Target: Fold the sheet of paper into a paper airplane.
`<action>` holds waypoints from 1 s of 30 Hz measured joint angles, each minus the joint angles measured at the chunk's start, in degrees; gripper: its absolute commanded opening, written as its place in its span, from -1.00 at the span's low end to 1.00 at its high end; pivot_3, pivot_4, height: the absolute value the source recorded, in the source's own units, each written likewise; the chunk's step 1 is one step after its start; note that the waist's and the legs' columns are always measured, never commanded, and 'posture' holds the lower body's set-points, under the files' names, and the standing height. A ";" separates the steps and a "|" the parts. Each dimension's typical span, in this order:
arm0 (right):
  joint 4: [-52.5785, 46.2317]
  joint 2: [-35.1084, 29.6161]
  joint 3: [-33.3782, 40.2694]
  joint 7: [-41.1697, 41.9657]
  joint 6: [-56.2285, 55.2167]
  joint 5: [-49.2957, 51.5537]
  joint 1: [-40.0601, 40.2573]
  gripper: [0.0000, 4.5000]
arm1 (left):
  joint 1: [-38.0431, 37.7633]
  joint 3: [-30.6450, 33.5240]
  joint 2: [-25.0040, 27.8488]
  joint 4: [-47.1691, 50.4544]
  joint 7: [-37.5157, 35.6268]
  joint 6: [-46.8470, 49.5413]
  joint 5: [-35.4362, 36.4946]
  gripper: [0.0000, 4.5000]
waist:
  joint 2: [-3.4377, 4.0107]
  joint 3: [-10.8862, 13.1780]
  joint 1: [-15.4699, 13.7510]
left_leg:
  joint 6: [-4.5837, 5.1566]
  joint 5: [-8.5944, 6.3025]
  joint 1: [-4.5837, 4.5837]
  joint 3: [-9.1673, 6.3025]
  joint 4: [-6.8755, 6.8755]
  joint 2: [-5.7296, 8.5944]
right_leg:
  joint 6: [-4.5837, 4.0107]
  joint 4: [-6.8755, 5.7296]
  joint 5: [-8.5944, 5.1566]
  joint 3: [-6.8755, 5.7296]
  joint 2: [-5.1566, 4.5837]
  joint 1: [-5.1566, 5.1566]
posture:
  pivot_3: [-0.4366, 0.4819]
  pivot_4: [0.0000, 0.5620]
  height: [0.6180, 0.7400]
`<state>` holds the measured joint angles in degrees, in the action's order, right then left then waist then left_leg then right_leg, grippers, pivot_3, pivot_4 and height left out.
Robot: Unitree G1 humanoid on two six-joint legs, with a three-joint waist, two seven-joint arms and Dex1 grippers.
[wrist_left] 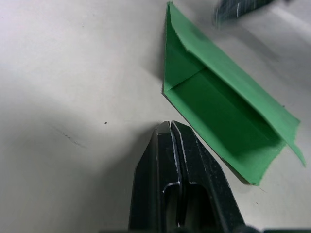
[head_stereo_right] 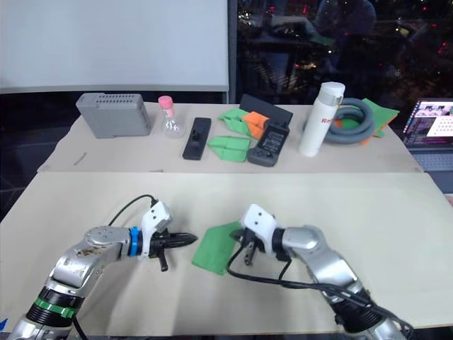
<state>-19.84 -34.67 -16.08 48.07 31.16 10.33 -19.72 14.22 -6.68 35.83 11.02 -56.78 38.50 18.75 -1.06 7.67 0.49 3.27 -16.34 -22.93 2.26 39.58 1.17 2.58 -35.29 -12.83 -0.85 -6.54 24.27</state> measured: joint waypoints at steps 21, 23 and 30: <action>-4.37 -11.09 3.56 3.85 4.66 1.42 3.81 -1.00 | 1.00 -8.18 2.42 0.25 -6.79 -4.90 -0.89 -0.99 | -0.01 0.08 -1.37 | 0.60 -0.32 -0.04 0.08 0.36 0.06 | 0.00 0.03 0.00 0.01 0.04 -0.18 | -0.05 -0.47 1.00; -4.29 -12.26 4.91 3.72 4.66 1.27 3.80 -1.00 | 1.12 -9.82 1.81 0.86 -6.94 -4.99 -0.88 -0.99 | -0.01 0.08 -1.38 | 0.60 -0.32 -0.04 0.08 0.41 0.07 | 0.01 0.05 0.00 0.02 0.04 -0.22 | -0.05 -0.47 1.00; -3.58 -14.77 7.76 2.80 4.65 0.50 5.04 -1.00 | 3.32 -16.78 -1.97 1.44 -8.90 -4.37 -0.75 -0.99 | -0.02 0.08 -1.31 | 0.65 -0.33 -0.10 0.14 0.53 0.10 | 0.02 0.03 0.00 0.03 0.08 -0.22 | -0.05 -0.47 1.00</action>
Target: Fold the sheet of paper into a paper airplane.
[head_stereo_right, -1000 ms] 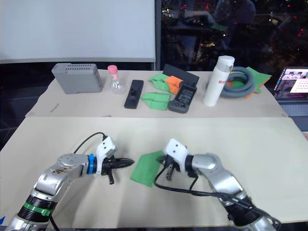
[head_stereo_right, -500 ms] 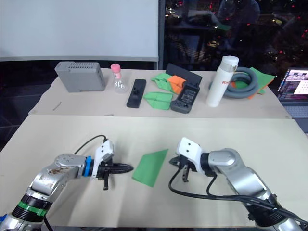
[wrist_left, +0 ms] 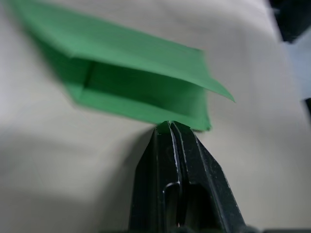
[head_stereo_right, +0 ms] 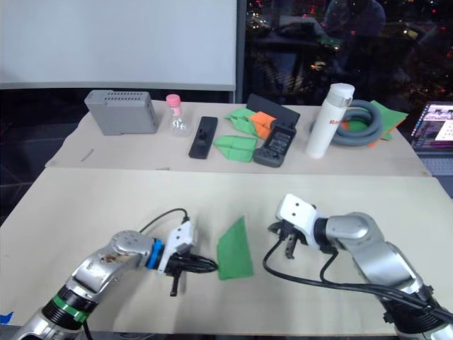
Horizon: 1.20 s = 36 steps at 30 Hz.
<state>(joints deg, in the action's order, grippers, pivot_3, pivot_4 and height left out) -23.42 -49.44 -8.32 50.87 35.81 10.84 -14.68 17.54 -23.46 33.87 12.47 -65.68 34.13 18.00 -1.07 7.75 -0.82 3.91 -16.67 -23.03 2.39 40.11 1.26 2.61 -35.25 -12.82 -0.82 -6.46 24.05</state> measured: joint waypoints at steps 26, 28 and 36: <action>-9.36 4.41 1.59 -2.87 8.17 7.13 4.69 -0.27 | 2.95 11.40 12.81 -3.50 -9.03 3.22 6.69 -1.00 | -0.01 0.07 0.05 | 0.08 -0.04 0.07 -0.01 0.24 -0.09 | 0.05 -0.51 -0.04 0.02 0.08 0.10 | -0.05 -0.47 1.00; -12.03 7.43 -0.48 -4.21 11.36 8.86 3.85 0.05 | 3.13 11.41 12.59 -4.73 -8.48 2.38 6.23 -1.00 | -0.02 0.08 0.08 | 0.08 -0.04 0.06 -0.01 0.28 -0.09 | 0.05 -0.54 -0.04 0.03 0.08 0.10 | -0.05 -0.47 1.00; -17.84 14.28 -7.81 -13.16 22.59 10.61 -0.20 0.98 | 5.06 10.80 8.93 -6.29 -6.12 -1.08 3.57 -1.00 | -0.04 0.09 0.11 | -0.03 0.03 0.03 -0.01 0.31 -0.06 | 0.05 -0.59 -0.03 -0.01 0.09 0.12 | -0.05 -0.47 1.00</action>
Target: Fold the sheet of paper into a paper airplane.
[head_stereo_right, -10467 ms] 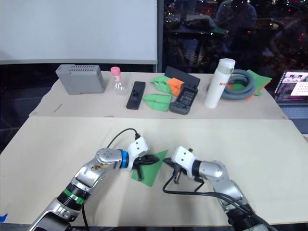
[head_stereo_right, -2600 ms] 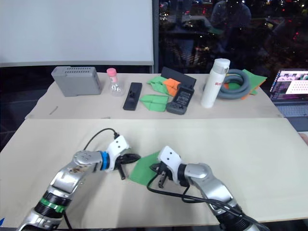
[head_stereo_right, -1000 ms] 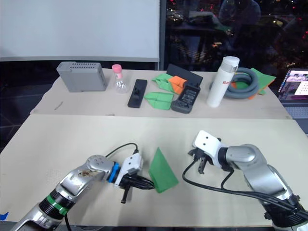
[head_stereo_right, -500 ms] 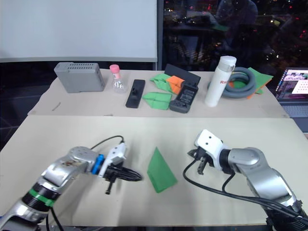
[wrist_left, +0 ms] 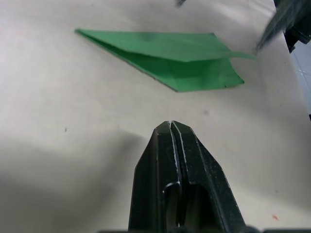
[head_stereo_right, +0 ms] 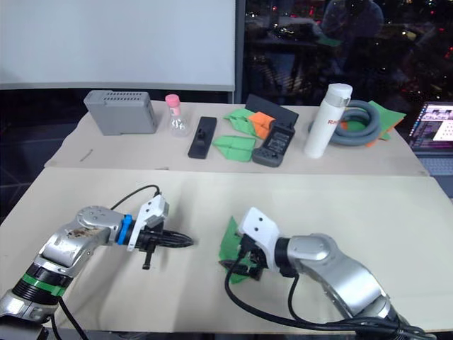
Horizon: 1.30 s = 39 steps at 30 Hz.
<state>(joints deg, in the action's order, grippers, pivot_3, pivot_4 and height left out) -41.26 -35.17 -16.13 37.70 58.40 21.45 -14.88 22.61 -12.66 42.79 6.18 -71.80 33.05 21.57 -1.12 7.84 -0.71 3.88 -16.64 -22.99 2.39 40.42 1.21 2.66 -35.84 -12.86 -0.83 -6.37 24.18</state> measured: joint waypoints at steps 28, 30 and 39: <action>-9.87 -7.30 -2.06 -9.40 12.70 0.05 -0.48 -0.78 | 6.07 -2.60 -6.45 -8.54 -2.98 -4.37 -3.39 -1.00 | -0.01 0.00 0.13 | 0.07 -0.03 0.02 0.00 0.02 -0.02 | 0.00 -0.02 0.00 -0.01 0.07 -0.01 | -0.05 -0.47 1.00; -9.41 -10.34 -2.65 -7.34 9.35 -0.42 -0.71 -0.99 | 6.07 -2.46 -6.70 -8.55 -2.77 -4.37 -3.39 -1.00 | 0.00 0.00 0.13 | 0.08 -0.04 0.01 0.01 0.03 0.02 | 0.01 -0.01 0.00 0.02 0.05 0.00 | -0.05 -0.47 1.00; 9.88 -21.39 -5.94 11.89 -38.92 -14.05 -2.43 -0.99 | 3.75 2.03 -6.70 -7.86 -0.71 -3.84 -1.01 -1.00 | -0.03 0.02 0.49 | 0.04 -0.02 0.02 0.04 0.11 -0.06 | 0.06 0.00 -0.03 0.01 0.10 -0.03 | -0.05 -0.47 1.00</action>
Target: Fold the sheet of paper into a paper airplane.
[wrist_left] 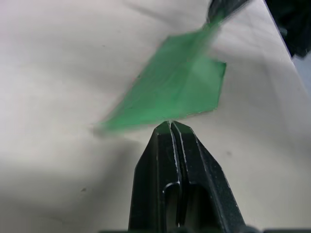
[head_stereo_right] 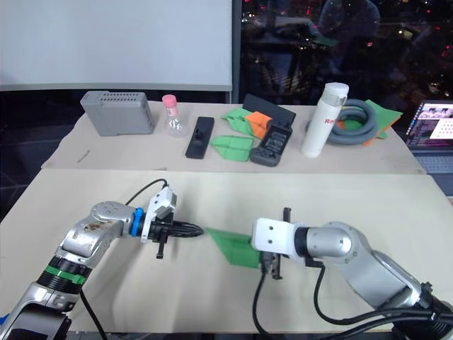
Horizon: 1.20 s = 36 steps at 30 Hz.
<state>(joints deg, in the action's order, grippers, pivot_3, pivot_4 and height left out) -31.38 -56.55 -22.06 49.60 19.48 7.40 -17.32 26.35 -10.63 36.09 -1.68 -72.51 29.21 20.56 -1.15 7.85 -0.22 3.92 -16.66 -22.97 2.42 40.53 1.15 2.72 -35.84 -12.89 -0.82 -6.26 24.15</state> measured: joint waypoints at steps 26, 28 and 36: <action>9.92 9.02 -1.41 11.45 -10.38 -12.04 -1.25 -0.99 | 0.35 -5.73 -9.94 -1.02 11.89 -4.46 -6.79 -1.00 | 0.00 0.00 -0.49 | -0.03 0.01 -0.08 0.02 0.26 0.02 | -0.01 -0.10 0.01 0.04 -0.05 -0.02 | -0.05 -0.47 1.00; 9.00 10.12 -1.42 11.19 -8.08 -12.79 -0.99 -0.99 | 0.27 -6.91 -10.86 -1.18 11.93 -5.04 -7.28 -1.00 | 0.00 0.00 -0.50 | -0.02 0.01 -0.08 0.02 0.27 0.01 | -0.01 -0.11 0.01 0.04 -0.05 -0.01 | -0.05 -0.47 1.00; 3.79 11.25 -1.49 11.00 1.60 -13.45 0.33 -0.99 | -0.09 -8.68 -12.14 -3.29 12.40 -7.06 -9.40 -1.00 | 0.00 0.00 -0.51 | -0.01 0.00 -0.07 0.02 0.28 0.02 | -0.01 -0.11 0.01 0.03 -0.05 -0.02 | -0.05 -0.47 1.00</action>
<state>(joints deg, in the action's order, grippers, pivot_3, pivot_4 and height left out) -27.59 -45.31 -23.56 60.60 21.08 -6.04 -16.98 26.26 -19.32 23.96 -4.98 -60.11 22.15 11.16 -1.15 7.86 -0.73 3.90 -16.66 -23.04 2.45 40.81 1.16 2.71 -35.95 -12.88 -0.78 -6.31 24.13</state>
